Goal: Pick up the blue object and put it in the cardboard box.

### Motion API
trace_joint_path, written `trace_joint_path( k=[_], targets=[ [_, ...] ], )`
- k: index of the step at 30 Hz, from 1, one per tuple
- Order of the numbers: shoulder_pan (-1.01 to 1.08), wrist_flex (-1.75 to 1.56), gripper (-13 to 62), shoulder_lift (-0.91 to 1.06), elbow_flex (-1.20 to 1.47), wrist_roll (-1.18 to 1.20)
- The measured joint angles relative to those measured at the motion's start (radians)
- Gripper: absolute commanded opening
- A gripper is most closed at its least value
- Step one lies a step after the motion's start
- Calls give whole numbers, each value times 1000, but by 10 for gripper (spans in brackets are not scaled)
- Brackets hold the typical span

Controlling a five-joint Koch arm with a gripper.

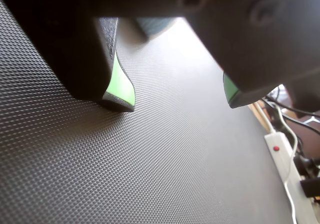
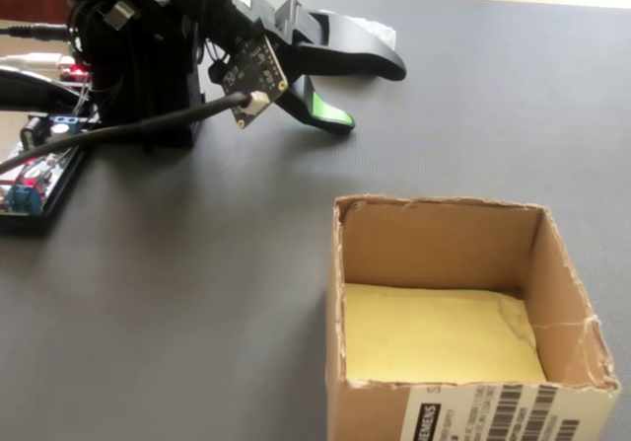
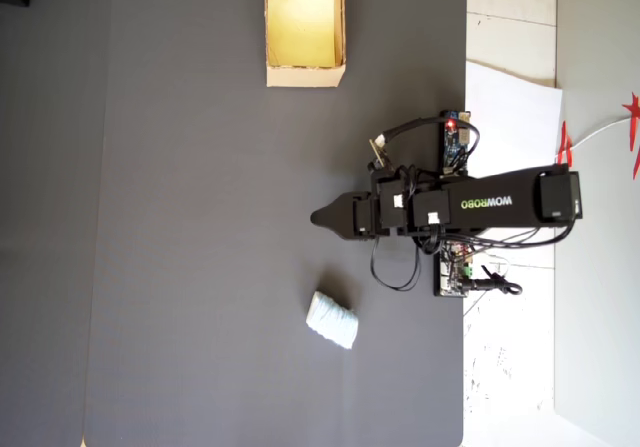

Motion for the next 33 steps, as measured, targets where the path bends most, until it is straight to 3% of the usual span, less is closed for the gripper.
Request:
trace_joint_path(
  k=[24,33],
  targets=[
    [-3,0,345,0,0,0],
    [-158,2,345,0,0,-5]
  ],
)
